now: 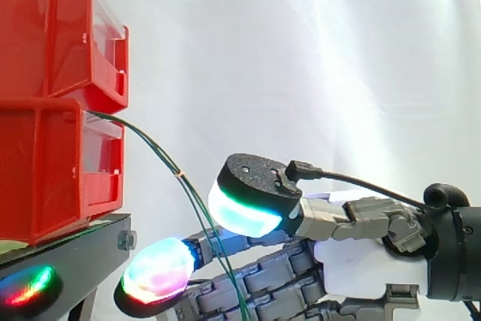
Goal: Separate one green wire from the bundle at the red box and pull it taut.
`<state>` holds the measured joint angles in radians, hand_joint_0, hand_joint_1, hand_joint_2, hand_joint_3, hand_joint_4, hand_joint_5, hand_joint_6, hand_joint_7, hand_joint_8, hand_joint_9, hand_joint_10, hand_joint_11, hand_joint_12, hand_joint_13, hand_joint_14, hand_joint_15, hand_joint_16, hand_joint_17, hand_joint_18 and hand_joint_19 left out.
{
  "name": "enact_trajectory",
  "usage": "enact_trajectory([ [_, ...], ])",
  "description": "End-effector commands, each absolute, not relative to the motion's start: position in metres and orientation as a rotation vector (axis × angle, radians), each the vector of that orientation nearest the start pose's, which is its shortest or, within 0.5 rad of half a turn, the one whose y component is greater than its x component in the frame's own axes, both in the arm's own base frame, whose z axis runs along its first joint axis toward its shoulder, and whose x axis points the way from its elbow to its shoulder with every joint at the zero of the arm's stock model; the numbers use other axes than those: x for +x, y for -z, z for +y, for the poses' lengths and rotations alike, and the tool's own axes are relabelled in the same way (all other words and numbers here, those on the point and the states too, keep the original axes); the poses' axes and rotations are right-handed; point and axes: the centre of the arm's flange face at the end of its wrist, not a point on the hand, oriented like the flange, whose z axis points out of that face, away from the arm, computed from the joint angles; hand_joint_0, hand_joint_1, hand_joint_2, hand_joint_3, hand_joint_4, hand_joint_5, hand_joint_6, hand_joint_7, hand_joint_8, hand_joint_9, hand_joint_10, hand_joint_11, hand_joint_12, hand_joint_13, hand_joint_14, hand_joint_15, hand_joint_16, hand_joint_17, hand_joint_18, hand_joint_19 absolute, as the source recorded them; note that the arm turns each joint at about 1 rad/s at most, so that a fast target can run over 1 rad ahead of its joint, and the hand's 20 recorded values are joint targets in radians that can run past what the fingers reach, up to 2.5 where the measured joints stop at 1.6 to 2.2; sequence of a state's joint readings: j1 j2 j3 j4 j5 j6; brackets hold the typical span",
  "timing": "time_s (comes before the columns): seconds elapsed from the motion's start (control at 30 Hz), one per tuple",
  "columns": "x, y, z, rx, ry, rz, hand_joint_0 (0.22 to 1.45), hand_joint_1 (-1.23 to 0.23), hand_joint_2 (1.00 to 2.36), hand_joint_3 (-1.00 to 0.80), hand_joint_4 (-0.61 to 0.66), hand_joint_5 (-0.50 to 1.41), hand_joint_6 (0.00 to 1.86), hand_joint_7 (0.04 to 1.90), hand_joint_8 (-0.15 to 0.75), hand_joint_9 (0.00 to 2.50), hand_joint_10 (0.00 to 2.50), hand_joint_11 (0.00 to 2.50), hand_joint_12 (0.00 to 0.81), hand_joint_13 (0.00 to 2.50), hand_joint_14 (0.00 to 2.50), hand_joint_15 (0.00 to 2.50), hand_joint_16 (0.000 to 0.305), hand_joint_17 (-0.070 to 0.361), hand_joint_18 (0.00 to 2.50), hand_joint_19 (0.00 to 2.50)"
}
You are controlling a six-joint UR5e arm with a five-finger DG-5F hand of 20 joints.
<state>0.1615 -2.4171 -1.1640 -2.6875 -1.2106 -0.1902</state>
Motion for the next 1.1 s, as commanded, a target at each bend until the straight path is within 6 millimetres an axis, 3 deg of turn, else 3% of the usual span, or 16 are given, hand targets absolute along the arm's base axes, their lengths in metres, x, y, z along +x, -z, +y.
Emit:
enact_trajectory([
  [0.0,0.785,-0.179,-0.04,1.16,-0.935,1.157,0.54,-0.57,1.0,-0.5,0.28,-0.16,0.5,0.73,0.255,0.64,0.0,0.0,0.353,0.56,0.0,0.09,0.055,0.124,0.43,0.27],
  [0.53,0.791,-0.193,-0.022,1.171,-1.007,1.162,0.54,-0.57,1.0,-0.5,0.3,-0.13,0.5,0.88,0.259,0.69,0.0,0.02,0.349,0.6,0.01,0.12,0.055,0.124,0.46,0.3],
  [0.7,0.792,-0.204,-0.022,1.205,-1.006,1.178,0.55,-0.57,1.0,-0.49,0.31,-0.13,0.5,0.89,0.259,0.69,0.0,0.02,0.35,0.61,0.01,0.13,0.055,0.123,0.47,0.31],
  [1.07,0.792,-0.204,-0.029,1.234,-1.01,1.175,0.56,-0.56,1.0,-0.46,0.31,-0.13,0.5,0.93,0.256,0.71,0.0,0.04,0.346,0.62,0.01,0.14,0.054,0.122,0.48,0.31],
])
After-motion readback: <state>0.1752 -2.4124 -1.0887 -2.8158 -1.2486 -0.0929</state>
